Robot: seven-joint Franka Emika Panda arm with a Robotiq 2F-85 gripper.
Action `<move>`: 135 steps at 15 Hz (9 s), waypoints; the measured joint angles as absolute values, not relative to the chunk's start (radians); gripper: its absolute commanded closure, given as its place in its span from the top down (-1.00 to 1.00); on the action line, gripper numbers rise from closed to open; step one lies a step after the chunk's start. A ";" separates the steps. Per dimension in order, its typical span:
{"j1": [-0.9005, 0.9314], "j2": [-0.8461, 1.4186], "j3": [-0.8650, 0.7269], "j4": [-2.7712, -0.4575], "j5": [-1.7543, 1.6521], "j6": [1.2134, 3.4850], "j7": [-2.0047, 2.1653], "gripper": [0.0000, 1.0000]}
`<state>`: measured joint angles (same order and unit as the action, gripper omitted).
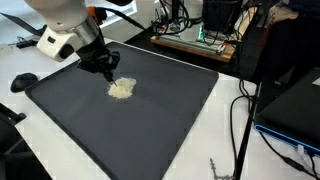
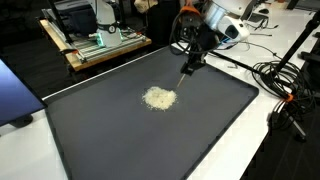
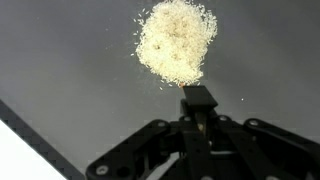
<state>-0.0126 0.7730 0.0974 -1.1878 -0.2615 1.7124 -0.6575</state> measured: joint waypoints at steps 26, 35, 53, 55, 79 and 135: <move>-0.407 0.819 0.095 -1.205 0.320 1.768 -0.801 -0.94; -0.466 0.817 0.091 -1.349 0.423 1.915 -0.835 -0.94; -0.490 0.439 0.008 -1.878 0.659 2.079 -0.939 -0.94; -0.456 0.395 -0.006 -1.943 0.660 2.153 -0.955 -0.94; -0.168 0.071 -0.017 -2.400 0.445 2.734 -1.018 -0.94; 0.374 0.519 0.259 -2.144 -1.391 1.901 0.423 -0.94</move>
